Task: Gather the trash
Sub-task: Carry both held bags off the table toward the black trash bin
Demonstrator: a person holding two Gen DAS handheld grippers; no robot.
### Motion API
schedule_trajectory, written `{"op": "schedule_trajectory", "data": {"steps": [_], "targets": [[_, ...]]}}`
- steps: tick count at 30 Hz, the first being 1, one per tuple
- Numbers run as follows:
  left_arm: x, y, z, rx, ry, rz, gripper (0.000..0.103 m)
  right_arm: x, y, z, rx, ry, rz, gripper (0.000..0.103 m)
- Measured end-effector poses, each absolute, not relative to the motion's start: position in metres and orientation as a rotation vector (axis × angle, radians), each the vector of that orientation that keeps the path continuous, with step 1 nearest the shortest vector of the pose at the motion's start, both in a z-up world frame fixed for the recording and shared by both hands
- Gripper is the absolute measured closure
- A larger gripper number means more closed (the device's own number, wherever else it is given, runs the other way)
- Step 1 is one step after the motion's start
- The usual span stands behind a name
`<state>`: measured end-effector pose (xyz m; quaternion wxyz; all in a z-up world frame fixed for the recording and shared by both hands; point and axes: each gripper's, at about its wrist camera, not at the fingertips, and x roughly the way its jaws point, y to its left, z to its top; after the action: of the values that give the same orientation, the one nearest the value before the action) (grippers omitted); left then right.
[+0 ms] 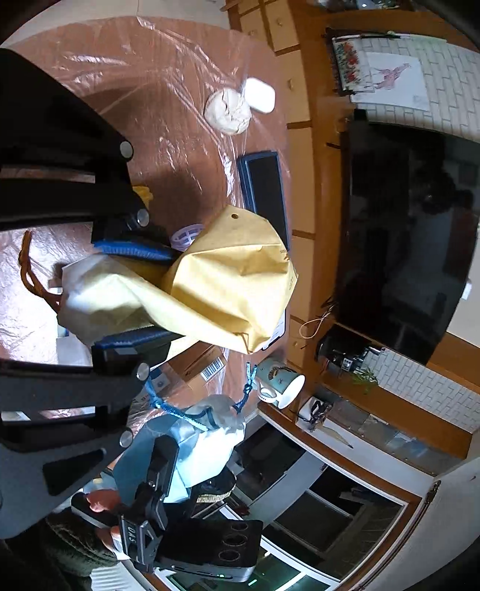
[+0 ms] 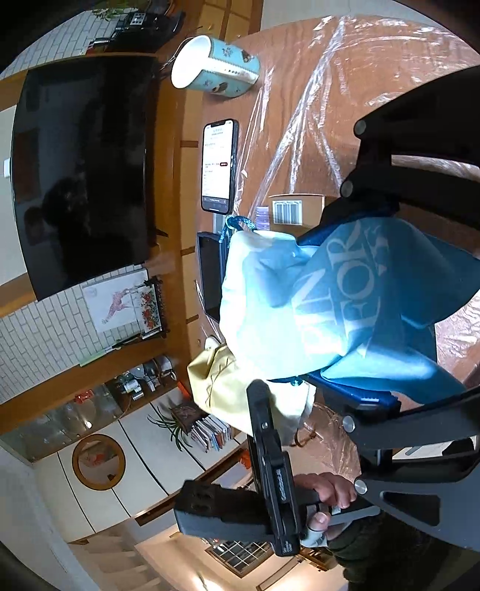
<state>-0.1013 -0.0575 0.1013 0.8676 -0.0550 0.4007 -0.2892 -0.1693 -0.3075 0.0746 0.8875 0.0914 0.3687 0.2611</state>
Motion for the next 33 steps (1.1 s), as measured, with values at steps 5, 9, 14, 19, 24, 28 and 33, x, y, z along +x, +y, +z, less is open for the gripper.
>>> {"op": "schedule_trajectory", "data": {"steps": [5, 9, 14, 19, 24, 28, 33], "targets": [[-0.116, -0.049, 0.102, -0.116, 0.824, -0.607, 0.069, -0.186, -0.317, 0.08, 0.233, 0.747, 0.512, 0.039], [-0.125, -0.036, 0.1, -0.149, 0.83, -0.621, 0.069, -0.201, -0.319, 0.084, 0.252, 0.734, 0.489, 0.039], [-0.139, -0.031, 0.104, -0.123, 0.805, -0.591, 0.069, -0.22, -0.312, 0.093, 0.245, 0.711, 0.467, 0.039], [-0.156, -0.043, 0.108, -0.024, 0.772, -0.458, 0.069, -0.238, -0.307, 0.097, 0.217, 0.705, 0.451, 0.04], [-0.178, -0.056, 0.111, 0.065, 0.747, -0.348, 0.069, -0.249, -0.299, 0.099, 0.172, 0.703, 0.457, 0.04], [-0.196, -0.065, 0.11, 0.082, 0.748, -0.294, 0.069, -0.261, -0.299, 0.097, 0.149, 0.698, 0.471, 0.04], [-0.221, -0.081, 0.105, 0.09, 0.767, -0.225, 0.069, -0.284, -0.296, 0.094, 0.132, 0.711, 0.509, 0.04]]}}
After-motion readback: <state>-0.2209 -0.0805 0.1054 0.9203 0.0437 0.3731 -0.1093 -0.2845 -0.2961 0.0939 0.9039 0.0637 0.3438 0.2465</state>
